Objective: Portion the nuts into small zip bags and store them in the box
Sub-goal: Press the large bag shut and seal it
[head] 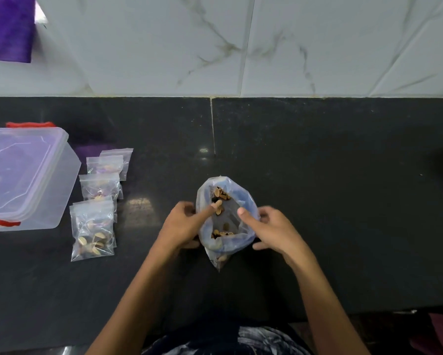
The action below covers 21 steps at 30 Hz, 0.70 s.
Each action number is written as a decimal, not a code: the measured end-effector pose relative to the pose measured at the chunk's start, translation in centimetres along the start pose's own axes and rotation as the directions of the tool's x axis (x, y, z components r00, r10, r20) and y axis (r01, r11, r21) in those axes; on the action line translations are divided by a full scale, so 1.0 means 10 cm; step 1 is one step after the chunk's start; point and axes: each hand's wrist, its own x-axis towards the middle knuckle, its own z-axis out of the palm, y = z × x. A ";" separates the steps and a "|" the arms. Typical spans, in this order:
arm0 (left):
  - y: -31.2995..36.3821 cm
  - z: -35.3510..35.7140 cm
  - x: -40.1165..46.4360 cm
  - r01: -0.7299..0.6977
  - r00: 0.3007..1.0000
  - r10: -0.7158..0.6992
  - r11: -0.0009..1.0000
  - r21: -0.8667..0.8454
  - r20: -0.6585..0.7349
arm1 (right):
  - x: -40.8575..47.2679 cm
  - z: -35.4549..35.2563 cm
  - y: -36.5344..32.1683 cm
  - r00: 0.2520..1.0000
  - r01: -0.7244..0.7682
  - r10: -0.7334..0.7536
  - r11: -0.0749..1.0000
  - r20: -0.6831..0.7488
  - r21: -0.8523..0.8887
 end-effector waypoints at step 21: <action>-0.19 -0.05 -0.21 0.273 0.949 -0.146 0.823 -0.497 0.280 | -0.21 -0.15 0.02 0.967 -0.207 0.071 0.780 0.245 0.590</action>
